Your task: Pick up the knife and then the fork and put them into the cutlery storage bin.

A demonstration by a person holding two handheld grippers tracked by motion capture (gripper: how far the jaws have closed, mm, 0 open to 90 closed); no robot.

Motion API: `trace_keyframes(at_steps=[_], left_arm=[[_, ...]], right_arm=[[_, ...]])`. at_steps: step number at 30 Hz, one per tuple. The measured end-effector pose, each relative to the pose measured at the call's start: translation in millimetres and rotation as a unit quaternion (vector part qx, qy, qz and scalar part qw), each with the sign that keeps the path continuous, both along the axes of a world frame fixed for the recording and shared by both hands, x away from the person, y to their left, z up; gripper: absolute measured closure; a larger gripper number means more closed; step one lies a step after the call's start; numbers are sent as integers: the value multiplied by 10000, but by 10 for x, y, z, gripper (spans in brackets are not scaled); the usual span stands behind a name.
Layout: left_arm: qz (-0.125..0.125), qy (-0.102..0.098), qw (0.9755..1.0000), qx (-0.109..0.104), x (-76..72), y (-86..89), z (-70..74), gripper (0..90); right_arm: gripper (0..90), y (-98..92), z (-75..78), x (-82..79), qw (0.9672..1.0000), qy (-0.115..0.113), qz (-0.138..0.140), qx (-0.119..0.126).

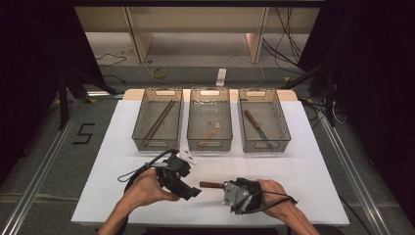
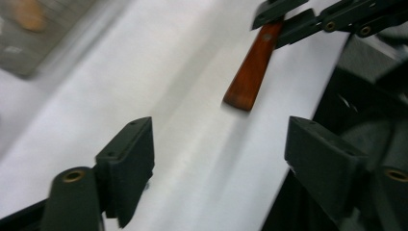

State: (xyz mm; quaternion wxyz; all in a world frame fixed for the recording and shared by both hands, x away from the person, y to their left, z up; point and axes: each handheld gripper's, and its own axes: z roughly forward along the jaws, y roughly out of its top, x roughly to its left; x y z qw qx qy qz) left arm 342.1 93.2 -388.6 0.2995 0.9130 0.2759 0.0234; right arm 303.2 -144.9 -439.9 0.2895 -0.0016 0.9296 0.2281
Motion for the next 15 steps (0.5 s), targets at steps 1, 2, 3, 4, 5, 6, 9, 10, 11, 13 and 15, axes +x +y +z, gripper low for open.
trace_keyframes(at_steps=[1, 2, 3, 4, 5, 6, 9, 10, 11, 13, 15], left_arm=[[135, -52, 9998, -143, -8, 41, 11, 241], [200, -120, 9995, -217, -14, 84, 17, 240], [268, -161, 9991, -287, -25, 118, 15, 235], [323, -164, 9988, -340, -28, 149, 9, 227], [386, -171, 9984, -385, -26, 175, -2, 220], [465, -191, 9978, -426, -27, 192, -15, 213], [622, -282, 9965, -487, -29, 239, -61, 199], [638, -308, 9962, -501, -31, 256, -75, 193], [675, -329, 9958, -531, -33, 269, -93, 191], [727, -366, 9951, -554, -34, 299, -125, 190], [794, -421, 9942, -597, -36, 331, -154, 183]], right_arm=[[778, -47, 28, 35, 9998, 101, -115, 87], [778, -96, 53, 78, 9994, 129, -239, 191], [777, -145, 85, 126, 9987, 190, -382, 264], [777, -197, 116, 179, 9978, 267, -516, 335], [777, -246, 144, 225, 9962, 334, -669, 436], [777, -291, 165, 273, 9942, 395, -815, 581], [777, -412, 236, 403, 9877, 581, -1165, 864], [777, -450, 260, 448, 9858, 623, -1235, 954], [777, -479, 283, 480, 9828, 672, -1354, 1062], [777, -541, 330, 552, 9781, 781, -1496, 1215], [777, -589, 368, 621, 9733, 861, -1646, 1351]])
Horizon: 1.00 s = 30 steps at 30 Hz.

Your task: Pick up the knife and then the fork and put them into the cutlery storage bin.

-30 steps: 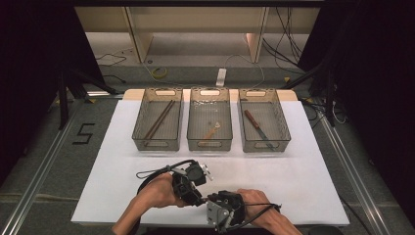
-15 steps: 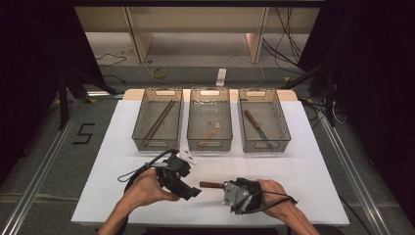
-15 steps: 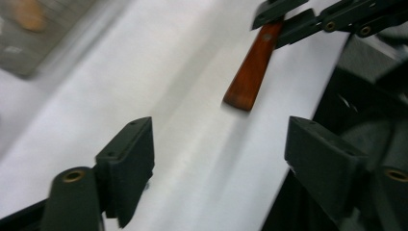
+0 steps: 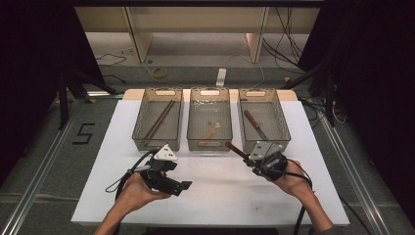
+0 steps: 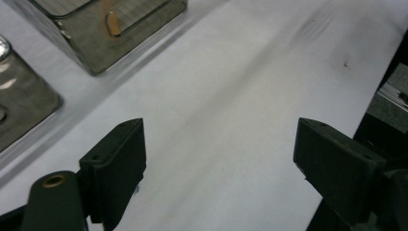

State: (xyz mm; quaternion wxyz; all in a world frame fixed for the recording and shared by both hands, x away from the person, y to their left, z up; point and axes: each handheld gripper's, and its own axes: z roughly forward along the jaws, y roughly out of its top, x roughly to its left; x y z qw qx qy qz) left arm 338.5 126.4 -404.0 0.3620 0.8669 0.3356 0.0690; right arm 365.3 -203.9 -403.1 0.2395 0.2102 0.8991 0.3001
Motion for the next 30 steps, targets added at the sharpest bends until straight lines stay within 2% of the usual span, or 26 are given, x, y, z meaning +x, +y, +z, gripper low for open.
trace_keyframes(at_steps=[5, 10, 17, 19, 21, 24, 30], left_arm=[[126, -78, 9998, -130, -3, 98, -71, 178], [277, -152, 9992, -241, -8, 185, -86, 171], [381, -216, 9988, -239, -4, 230, -121, 165], [418, -328, 9984, -202, -15, 238, -126, 164], [470, -397, 9979, -195, -14, 253, -124, 165], [585, -504, 9965, -311, -15, 295, -123, 164], [664, -528, 9951, -508, -21, 393, -144, 161]], right_arm=[[777, -84, 73, 132, 9990, 182, -310, 263], [777, -169, 170, 294, 9961, 329, -604, 560], [777, -311, 342, 600, 9884, 590, -1016, 961], [777, -349, 379, 691, 9860, 616, -1144, 1044], [777, -381, 416, 784, 9845, 616, -1247, 1073], [777, -420, 472, 926, 9816, 646, -1418, 1106], [776, -443, 563, 1180, 9791, 629, -1633, 1036]])
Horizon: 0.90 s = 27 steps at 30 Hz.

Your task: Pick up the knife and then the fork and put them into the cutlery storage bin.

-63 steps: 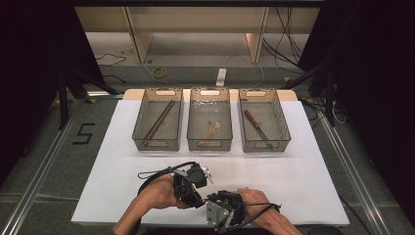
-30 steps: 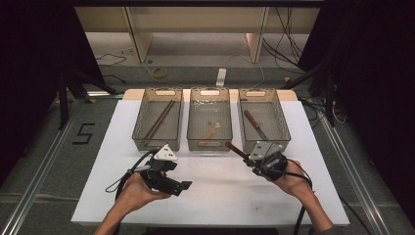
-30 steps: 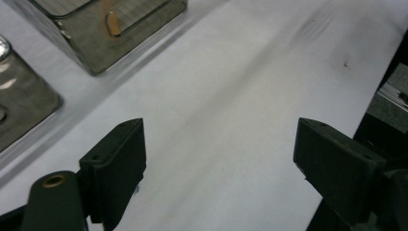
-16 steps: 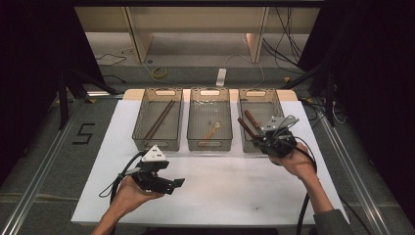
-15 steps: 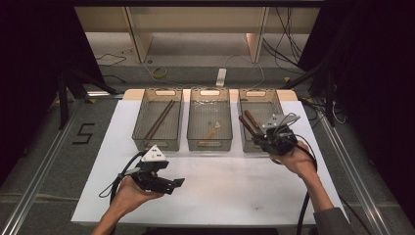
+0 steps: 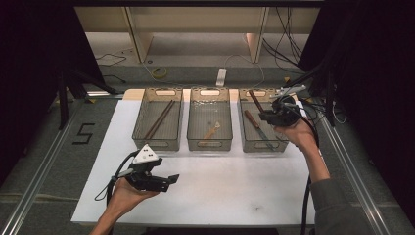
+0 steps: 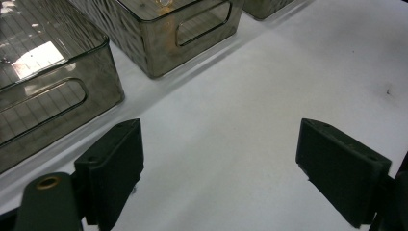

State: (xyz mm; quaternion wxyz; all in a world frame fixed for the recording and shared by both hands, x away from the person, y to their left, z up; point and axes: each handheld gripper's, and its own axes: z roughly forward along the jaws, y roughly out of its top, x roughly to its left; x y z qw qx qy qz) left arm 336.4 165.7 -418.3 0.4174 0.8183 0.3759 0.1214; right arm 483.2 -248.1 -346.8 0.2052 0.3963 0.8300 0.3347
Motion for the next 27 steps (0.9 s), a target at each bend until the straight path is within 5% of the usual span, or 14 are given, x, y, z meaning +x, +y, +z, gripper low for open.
trace_keyframes(at_steps=[15, 21, 27], left_arm=[[75, -158, 9997, -185, -23, 104, -13, 157], [143, -247, 9986, -443, -17, 150, -14, 157], [164, -221, 9988, -415, -15, 143, -22, 157]], right_arm=[[776, -32, -221, 527, 9977, 199, -624, -155], [775, -50, -311, 603, 9961, 286, -803, -213], [773, -53, -417, 611, 9952, 387, -864, -254]])
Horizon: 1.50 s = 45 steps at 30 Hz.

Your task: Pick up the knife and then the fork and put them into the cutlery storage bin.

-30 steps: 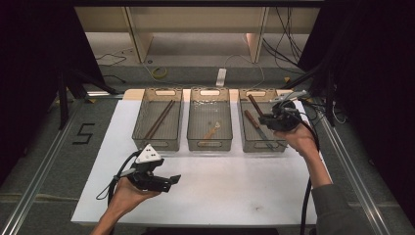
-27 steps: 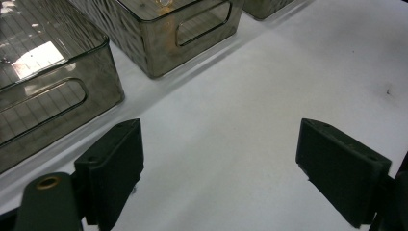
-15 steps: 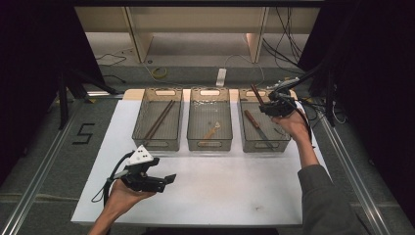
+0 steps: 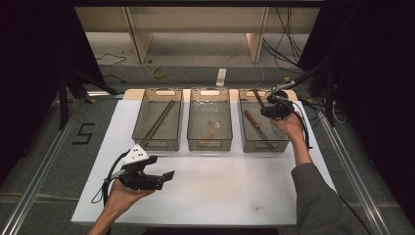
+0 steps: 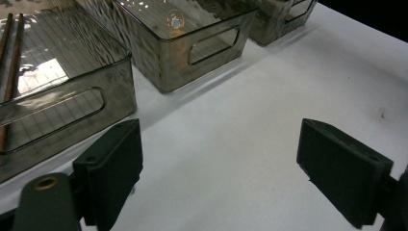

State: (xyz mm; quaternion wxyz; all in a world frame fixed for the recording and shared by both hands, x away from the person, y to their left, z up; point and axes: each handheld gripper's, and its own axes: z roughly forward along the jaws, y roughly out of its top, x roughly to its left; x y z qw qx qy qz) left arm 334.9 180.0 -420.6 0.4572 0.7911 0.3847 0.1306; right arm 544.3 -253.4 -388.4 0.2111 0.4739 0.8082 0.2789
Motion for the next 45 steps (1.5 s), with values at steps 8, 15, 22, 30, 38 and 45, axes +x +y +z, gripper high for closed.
trace_keyframes(at_steps=[8, 15, 22, 30, 38, 45], left_arm=[[-23, 67, 9999, 106, 10, -19, -20, 156], [32, 20, 10000, 43, 6, -7, -13, 157], [32, 67, 10000, 46, 9, -11, -23, 156], [44, 86, 9999, 50, 7, -15, -20, 157], [81, 69, 9999, -39, 18, 20, -5, 156], [42, 56, 10000, -47, 10, 18, -4, 157]], right_arm=[[608, -12, -79, 27, 9997, 185, -79, 104], [435, 48, 12, -68, 9997, 72, 57, 247], [357, 100, 94, -413, 9969, -160, 349, 688], [315, 160, 117, -858, 9923, -431, 664, 948], [305, 226, 69, -1276, 9869, -611, 990, 1120], [298, 251, -39, -1558, 9817, -676, 1145, 1366]])
